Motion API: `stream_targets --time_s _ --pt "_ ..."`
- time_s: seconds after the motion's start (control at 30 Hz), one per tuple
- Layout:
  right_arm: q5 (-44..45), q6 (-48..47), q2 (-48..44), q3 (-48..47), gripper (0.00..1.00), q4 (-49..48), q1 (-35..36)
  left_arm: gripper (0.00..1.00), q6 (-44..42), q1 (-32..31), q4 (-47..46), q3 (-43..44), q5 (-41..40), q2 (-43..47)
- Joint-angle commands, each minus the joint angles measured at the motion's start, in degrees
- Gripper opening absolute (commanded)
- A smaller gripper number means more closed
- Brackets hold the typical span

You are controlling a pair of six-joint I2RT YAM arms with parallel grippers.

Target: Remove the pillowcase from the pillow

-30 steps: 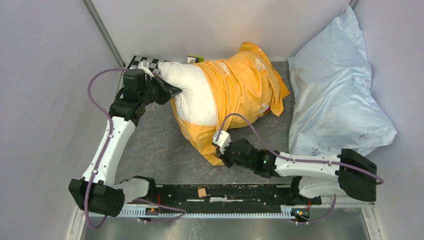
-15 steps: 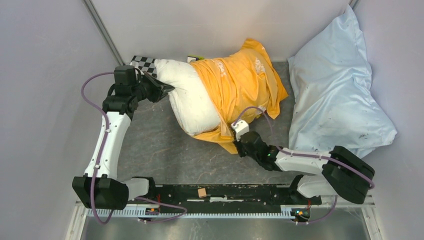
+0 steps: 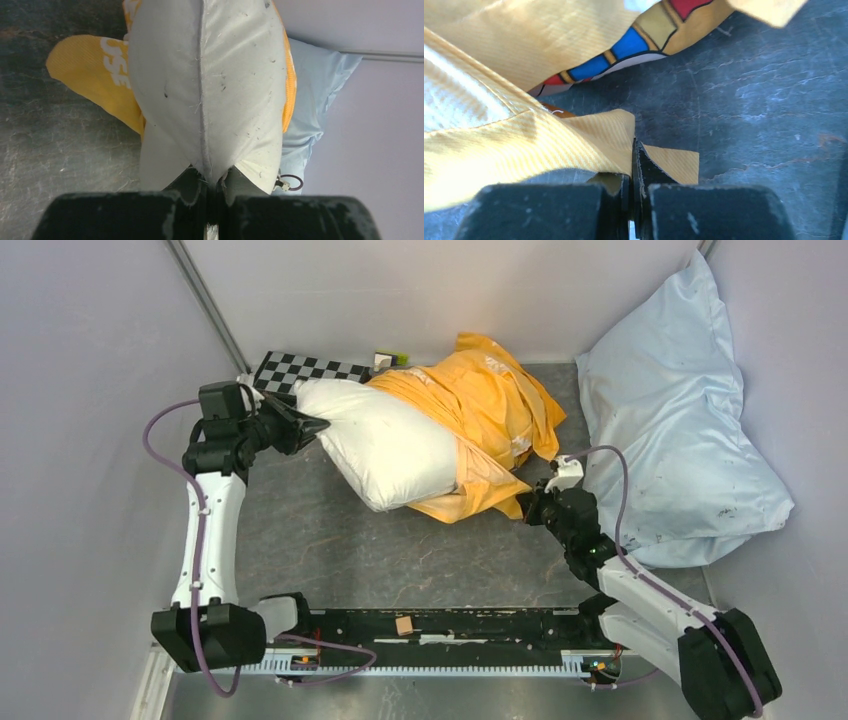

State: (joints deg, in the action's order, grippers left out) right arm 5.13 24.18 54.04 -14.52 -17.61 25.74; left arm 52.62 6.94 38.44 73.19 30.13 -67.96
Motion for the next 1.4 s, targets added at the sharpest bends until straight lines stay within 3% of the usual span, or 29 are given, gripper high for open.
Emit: stream_targets --time_s 0.0,0.17,0.27,0.3,0.33,0.4,0.5,0.53,0.6,0.7,0.77,0.87,0.93,0.97,1.03,1.1,1.17,1.23,1.27,1.33,1.37 --pt "8.84 1.42 -2.36 2.73 0.00 13.92 -8.46 0.02 -3.77 10.12 -10.49 0.90 -8.38 4.83" --pt "-1.24 -1.61 -5.72 3.29 0.00 10.20 -9.06 0.02 -6.05 10.64 -11.79 -3.66 -8.55 6.13" --pt "-15.19 -5.91 -7.31 3.78 0.00 4.71 -8.69 0.03 -7.02 8.77 -13.30 -5.93 -5.55 5.93" --pt "-19.11 -6.06 -7.37 3.73 0.00 3.03 -8.04 0.09 -7.68 6.76 -13.30 -6.46 -5.71 5.76" --pt "-21.08 -6.42 -7.09 2.98 0.01 2.50 -6.50 0.19 -8.39 4.58 -13.33 -6.93 -6.14 5.46" --pt "-22.30 -8.93 -5.05 0.23 0.05 3.55 -1.05 0.49 -9.37 -1.37 -13.30 -7.97 -7.52 4.54" --pt "-14.62 -12.66 -0.27 -6.03 0.13 8.78 10.79 0.79 -7.84 -7.95 -13.46 -9.90 -8.89 3.53" --pt "-12.36 -13.21 1.16 -7.42 0.16 9.94 14.10 0.97 -7.09 -9.31 -13.49 -10.78 -9.52 3.67" --pt "-9.15 -12.65 3.35 -9.23 0.27 11.35 17.09 1.00 -5.75 -9.88 -13.15 -12.95 -11.60 5.00" --pt "-9.20 -12.33 4.49 -8.91 0.69 10.02 18.44 1.00 -4.22 -9.96 -11.01 -16.50 -17.74 8.89" --pt "-8.46 -12.47 4.58 -8.90 0.86 9.99 19.06 1.00 -3.65 -9.94 -6.58 -16.93 -25.81 11.00" --pt "-6.09 -13.00 4.47 -9.74 0.98 11.76 19.66 1.00 -3.23 -9.96 7.16 -12.05 -44.56 12.34" --pt "-3.12 -13.41 4.56 -10.94 0.98 14.03 20.01 1.00 -2.37 -10.00 13.66 -8.52 -57.29 12.46" --pt "-0.94 -13.41 4.43 -11.92 0.98 15.72 20.03 1.00 -3.52 -9.98 14.49 -7.82 -59.18 12.64" --pt "4.94 -12.91 3.98 -14.01 0.98 19.78 20.06 1.00 -6.76 -9.98 13.01 -7.74 -57.22 13.24" --pt "8.76 -13.71 2.70 -15.75 0.98 21.95 20.05 1.00 -10.95 -9.95 8.14 -9.80 -48.26 14.24" --pt "10.05 -14.80 1.81 -18.24 0.98 23.39 20.05 1.00 -18.83 -9.98 -2.06 -13.98 -29.91 15.64" --pt "8.92 -16.48 1.65 -21.40 0.98 25.04 20.06 0.78 -24.63 -10.04 -12.17 -18.33 -7.30 16.16" --pt "8.32 -17.21 1.91 -22.90 0.98 25.69 20.08 0.75 -22.98 -10.41 -15.20 -19.87 -2.74 15.82" --pt "7.48 -18.52 2.82 -26.00 0.98 26.26 20.06 0.81 -20.76 -12.04 -16.31 -20.38 -4.14 14.23" --pt "6.29 -19.50 3.42 -27.52 0.98 25.87 20.04 0.92 -20.68 -13.32 -16.16 -20.44 -5.86 13.74"
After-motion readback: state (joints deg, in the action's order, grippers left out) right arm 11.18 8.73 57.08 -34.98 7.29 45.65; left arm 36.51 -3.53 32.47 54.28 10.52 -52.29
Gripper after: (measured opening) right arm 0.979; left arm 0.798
